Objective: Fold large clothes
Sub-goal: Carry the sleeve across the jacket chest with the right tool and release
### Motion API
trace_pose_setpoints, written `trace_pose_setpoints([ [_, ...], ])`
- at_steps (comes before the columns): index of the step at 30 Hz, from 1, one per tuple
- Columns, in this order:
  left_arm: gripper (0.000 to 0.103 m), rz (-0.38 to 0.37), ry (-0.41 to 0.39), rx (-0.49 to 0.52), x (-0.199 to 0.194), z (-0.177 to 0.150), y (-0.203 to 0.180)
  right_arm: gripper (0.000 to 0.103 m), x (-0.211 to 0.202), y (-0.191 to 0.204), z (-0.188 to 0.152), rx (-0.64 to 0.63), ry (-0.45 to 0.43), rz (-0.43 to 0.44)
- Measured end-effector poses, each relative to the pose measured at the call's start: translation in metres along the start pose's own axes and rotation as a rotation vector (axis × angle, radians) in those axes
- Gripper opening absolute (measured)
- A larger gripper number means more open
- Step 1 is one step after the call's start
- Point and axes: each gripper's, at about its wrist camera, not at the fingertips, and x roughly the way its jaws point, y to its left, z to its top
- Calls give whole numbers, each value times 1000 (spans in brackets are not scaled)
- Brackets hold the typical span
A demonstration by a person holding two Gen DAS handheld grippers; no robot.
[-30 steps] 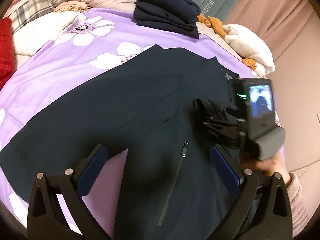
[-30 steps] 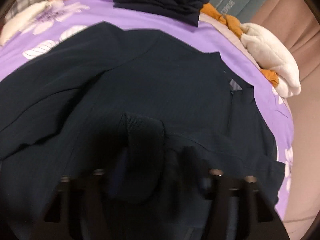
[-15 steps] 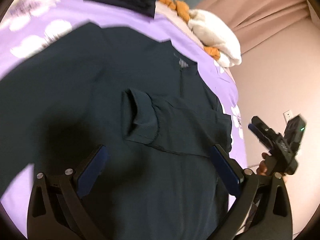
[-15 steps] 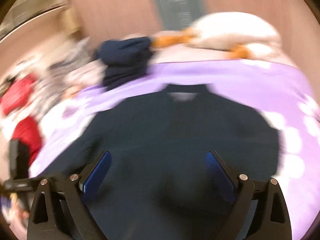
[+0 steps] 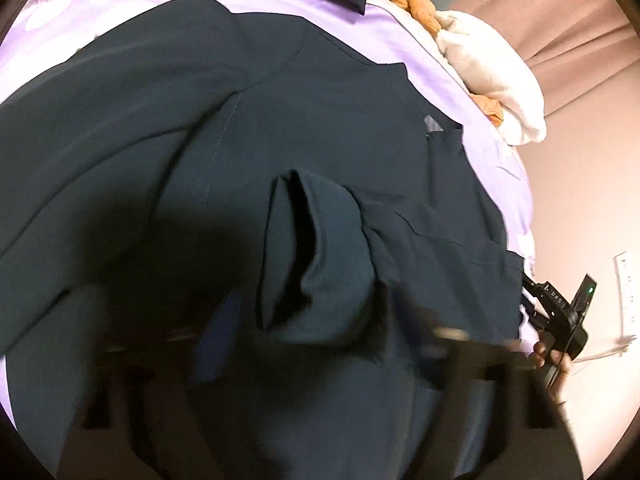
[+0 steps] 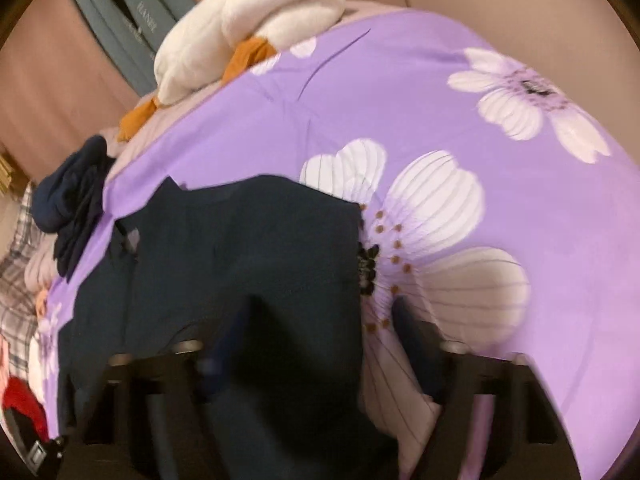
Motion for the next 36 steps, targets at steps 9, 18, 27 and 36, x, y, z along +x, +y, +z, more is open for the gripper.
trace_pose_setpoints([
  [9, 22, 132, -73, 56, 14, 30, 8, 6, 8, 2, -1, -11, -45, -43],
  [18, 60, 114, -151, 138, -25, 34, -7, 45, -57, 22, -7, -103, -223, -58],
  [27, 57, 195, -37, 291, 35, 8, -37, 42, -28, 93, -89, -518, -36, -25],
  [36, 63, 102, -30, 211, -10, 3, -26, 43, -40, 102, -108, -475, 3, -103],
])
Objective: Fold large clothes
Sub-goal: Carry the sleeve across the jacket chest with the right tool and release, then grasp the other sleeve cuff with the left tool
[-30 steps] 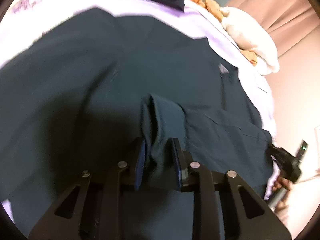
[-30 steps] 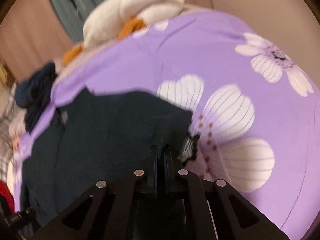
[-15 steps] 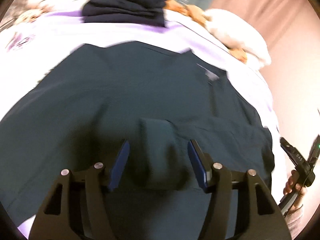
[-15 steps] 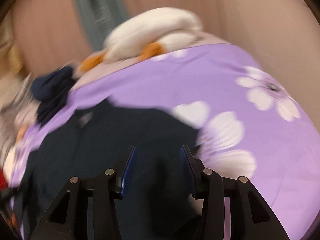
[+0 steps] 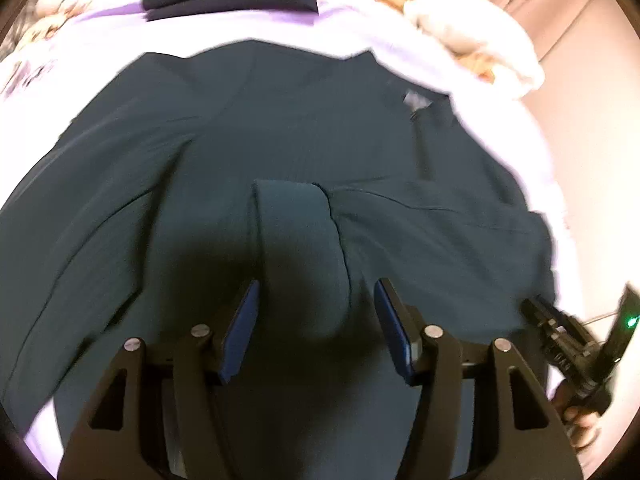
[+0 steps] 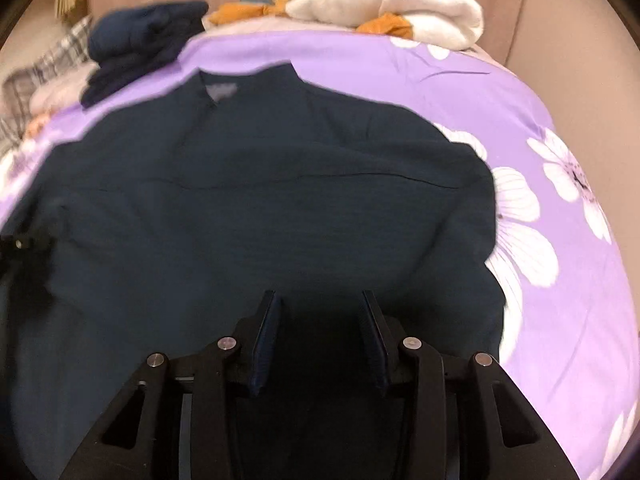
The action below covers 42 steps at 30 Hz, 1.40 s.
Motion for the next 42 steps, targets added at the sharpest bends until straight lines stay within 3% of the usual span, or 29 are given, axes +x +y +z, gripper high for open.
trace_pose_setpoints([
  [2, 82, -27, -43, -43, -32, -15, 15, 47, -28, 7, -12, -3, -43, 57],
  [4, 87, -53, -98, -107, -67, -38, 40, 57, -52, 13, -21, -10, -73, 92],
  [6, 87, -58, -122, -168, -93, -59, 61, 66, -82, 22, -39, -21, -114, 115],
  [11, 87, -84, -173, -305, -150, -118, 113, 67, -120, 51, -77, -65, -116, 160],
  [14, 87, -98, -207, -415, -181, -158, 153, 74, -139, 65, -100, -28, -127, 248],
  [17, 87, -105, -256, -528, -205, -193, 192, 75, -144, 78, -114, -1, -111, 335],
  [22, 87, -145, -360, -747, -232, -238, 257, 75, -145, 95, -128, 13, -79, 397],
  [27, 87, -165, -421, -816, -237, -247, 289, 75, -139, 107, -123, 49, -47, 444],
  [33, 87, -163, -407, -785, -228, -230, 309, 75, -149, 124, -124, 18, -54, 429],
  [42, 87, -226, -370, -731, -207, -193, 327, 75, -144, 134, -126, -7, -22, 391],
])
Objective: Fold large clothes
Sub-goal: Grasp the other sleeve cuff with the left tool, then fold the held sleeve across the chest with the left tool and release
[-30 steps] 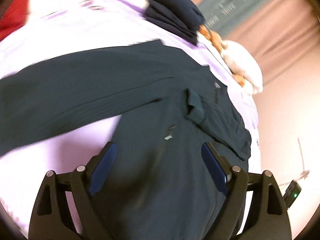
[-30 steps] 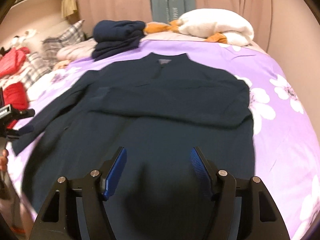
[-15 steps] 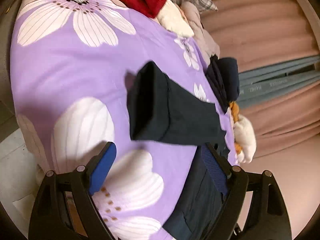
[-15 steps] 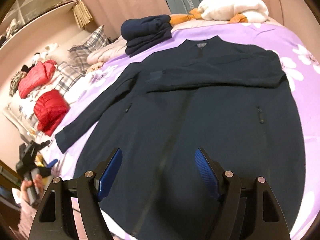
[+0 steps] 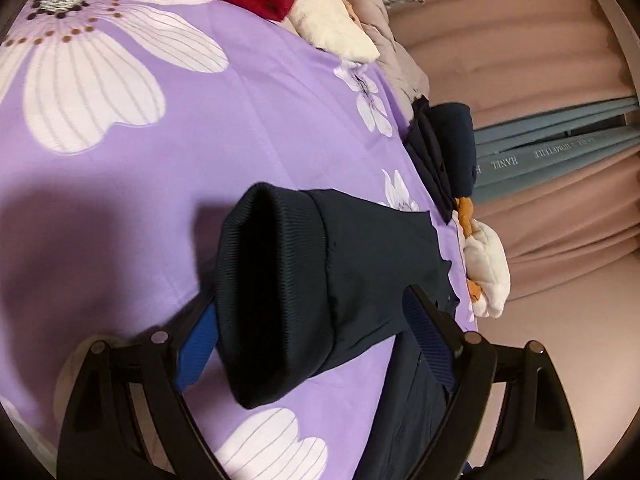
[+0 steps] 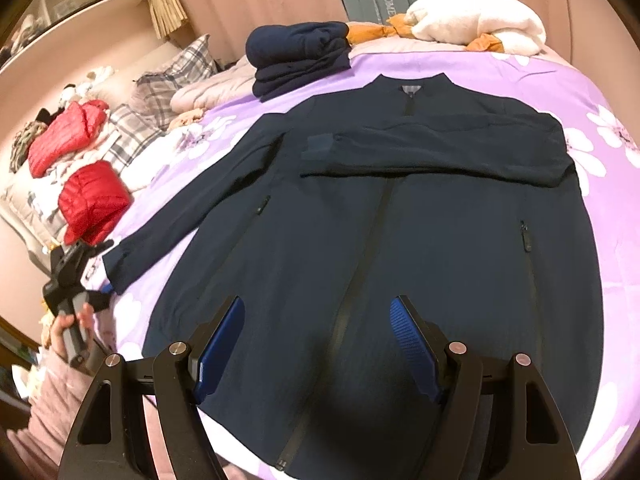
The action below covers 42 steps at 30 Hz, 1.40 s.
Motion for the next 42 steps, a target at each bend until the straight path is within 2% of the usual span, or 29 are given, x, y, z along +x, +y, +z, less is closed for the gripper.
trace_pose_setpoints([
  [4, 86, -50, 36, 26, 2, -7, -7, 75, 6, 7, 1, -15, 19, -6],
  [6, 82, -34, 38, 32, 2, -8, -8, 75, 9, 12, 3, -21, 28, -2],
  [9, 63, 52, 64, 54, 5, -10, -9, 75, 14, 21, 3, -38, 42, 10],
  [11, 40, 112, 73, 76, 6, -11, -8, 75, 17, 29, 2, -56, 49, 28],
  [12, 36, 129, 78, 77, 6, -11, -6, 75, 18, 30, 2, -60, 52, 33],
  [15, 25, 120, 82, 41, 4, -7, -1, 75, 22, 35, -3, -72, 65, 47],
  [16, 12, 122, 79, 36, 2, -5, -2, 75, 23, 35, -5, -70, 68, 48],
  [19, 11, 114, 72, 39, -4, 2, -17, 75, 21, 29, -7, -49, 67, 57],
  [23, 11, 75, 36, 110, -13, 15, -69, 75, 17, 17, -9, -14, 48, 45],
  [31, 12, 50, 46, 321, -1, 13, -211, 75, 4, -17, -15, 107, 11, 40],
  [34, 12, 86, 75, 459, 25, -6, -278, 75, 1, -29, -18, 148, -5, 58],
  [38, 14, 104, 141, 607, 68, -45, -347, 75, -3, -49, -22, 192, -34, 77],
  [42, 11, 108, 218, 773, 129, -106, -414, 75, -10, -78, -23, 256, -66, 82],
])
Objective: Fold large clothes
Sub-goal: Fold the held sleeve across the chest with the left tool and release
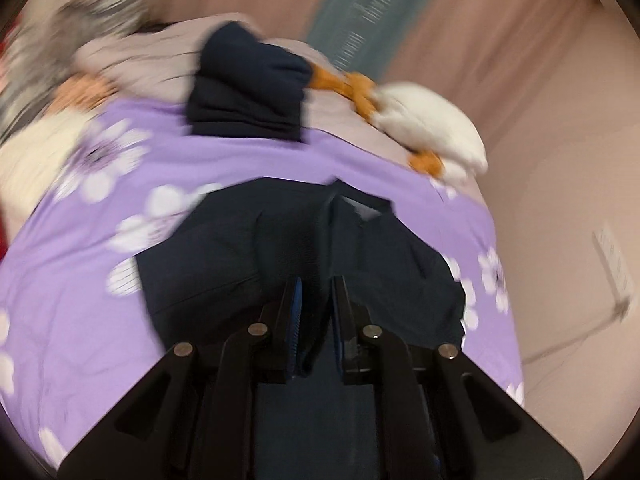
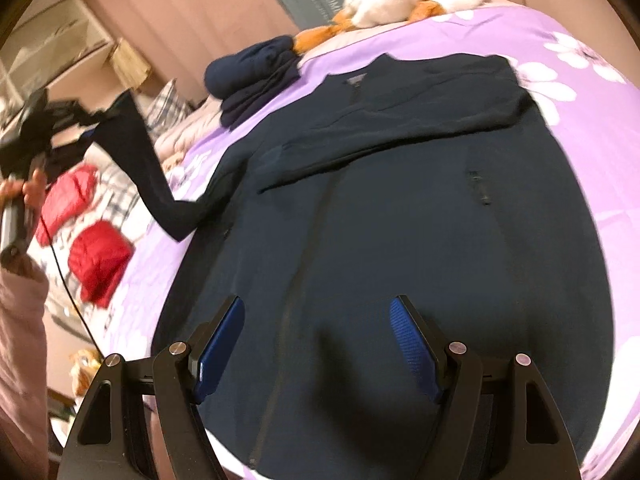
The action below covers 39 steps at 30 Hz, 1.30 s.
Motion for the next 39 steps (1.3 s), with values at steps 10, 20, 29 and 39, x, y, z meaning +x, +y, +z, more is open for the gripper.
trace_pose_setpoints([
  [10, 15, -152, 246, 197, 149, -20, -150, 75, -32, -71, 5, 156, -93, -49],
  [20, 73, -133, 156, -33, 121, -32, -27, 81, 7, -68, 45, 181, -21, 133],
  [29, 76, 8, 19, -244, 46, -76, 127, 81, 134, 5, 116, 58, 102, 295],
  [39, 77, 48, 27, -407, 19, -125, 209, 46, 205, 21, 124, 133, 191, 258],
])
